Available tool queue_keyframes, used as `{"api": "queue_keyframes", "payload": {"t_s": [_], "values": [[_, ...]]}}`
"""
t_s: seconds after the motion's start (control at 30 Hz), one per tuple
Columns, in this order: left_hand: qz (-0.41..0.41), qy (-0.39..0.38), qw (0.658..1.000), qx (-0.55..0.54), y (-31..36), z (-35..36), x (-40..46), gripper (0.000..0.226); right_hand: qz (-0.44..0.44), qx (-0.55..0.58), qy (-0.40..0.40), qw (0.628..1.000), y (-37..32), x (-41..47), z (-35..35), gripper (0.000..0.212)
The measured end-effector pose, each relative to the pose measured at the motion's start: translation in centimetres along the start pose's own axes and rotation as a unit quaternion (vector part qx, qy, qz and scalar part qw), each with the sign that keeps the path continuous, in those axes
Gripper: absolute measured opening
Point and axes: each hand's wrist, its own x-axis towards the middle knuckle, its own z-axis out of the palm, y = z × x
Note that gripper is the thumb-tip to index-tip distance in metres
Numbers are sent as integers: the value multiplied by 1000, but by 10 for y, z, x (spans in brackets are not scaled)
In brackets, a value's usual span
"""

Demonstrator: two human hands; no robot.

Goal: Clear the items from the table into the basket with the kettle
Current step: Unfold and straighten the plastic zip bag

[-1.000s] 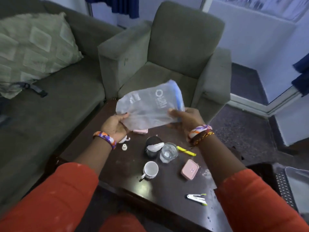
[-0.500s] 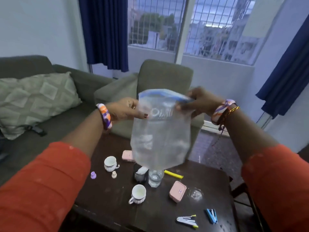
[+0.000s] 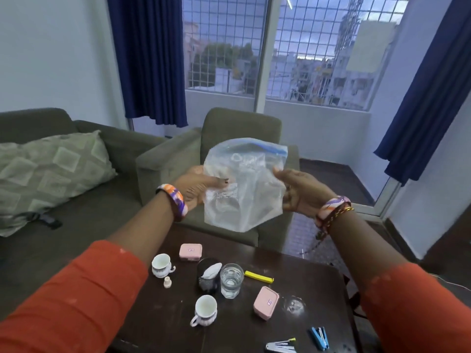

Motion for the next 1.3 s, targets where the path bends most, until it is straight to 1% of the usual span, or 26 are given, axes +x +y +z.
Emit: {"api": "queue_keyframes", "payload": {"t_s": [0.03,0.1,0.2,0.27,0.33,0.4,0.43,0.47,0.5,0.53,0.57,0.6,0.63,0.67,0.7,0.73,0.77,0.83,0.87,0.9,0.97,1.0,1.07,1.13,1.2,1.3], "values": [[8,5,1000,-9,0,0,0,22,1,-18,-10,1000,2,-1,0,30],[23,15,999,-29,1,-2,0,21,-27,-24,-11,999,3,0,-1,35],[41,64,997,-26,2,-6,3,22,-62,-6,9,998,0,5,-1,37],[58,72,995,-26,2,-5,2,23,-91,-5,8,996,1,8,-1,30],[61,88,991,-83,2,-7,1,23,-136,13,-32,990,3,9,-2,13],[16,107,985,-136,1,-17,0,15,-154,7,-65,986,4,10,-5,7],[-29,96,986,-132,0,-23,-1,16,-159,-8,-64,985,4,11,-8,20],[-79,69,989,-107,-1,-27,-4,35,-159,-29,-51,986,6,13,-10,39],[-114,35,990,-74,-6,-30,-6,56,-155,-43,-43,986,6,14,-9,53],[-130,5,990,-47,-10,-29,-7,69,-152,-60,-37,986,8,13,-8,59],[-136,-12,990,-24,-16,-28,-6,72,-149,-74,-31,986,10,13,-6,59],[-130,-15,991,-6,-21,-25,-5,68,-144,-74,-15,987,14,14,-5,56],[-118,-12,993,4,-25,-23,-3,57,-132,-60,8,989,17,14,-6,49],[-104,-10,995,7,-28,-17,-1,39,-108,-32,31,993,21,14,-9,40],[-89,8,996,14,-31,-11,2,23,-71,11,49,996,25,12,-13,31],[-76,35,996,23,-36,-7,7,20,-26,62,56,996,31,10,-20,22],[-68,58,995,37,-42,-3,12,23,23,106,46,993,37,5,-26,22],[-53,81,992,77,-53,9,19,33,92,132,29,987,52,-2,-39,53],[-50,79,991,92,-60,16,23,34,107,116,38,987,59,-5,-45,61],[-50,72,991,97,-67,21,29,29,107,101,58,987,65,-10,-49,61],[-54,68,991,98,-84,29,42,12,91,94,122,984,77,-17,-60,49],[-64,74,990,98,-94,34,48,5,85,98,154,979,83,-20,-68,51],[-96,86,986,102,-115,45,59,4,79,96,210,970,96,-27,-85,55],[-129,95,980,117,-136,60,68,12,90,103,254,957,111,-33,-101,48],[-174,95,974,109,-151,76,75,26,106,115,297,942,127,-37,-118,45],[-244,36,966,78,-168,90,93,51,124,133,357,916,156,-37,-138,43]]}}
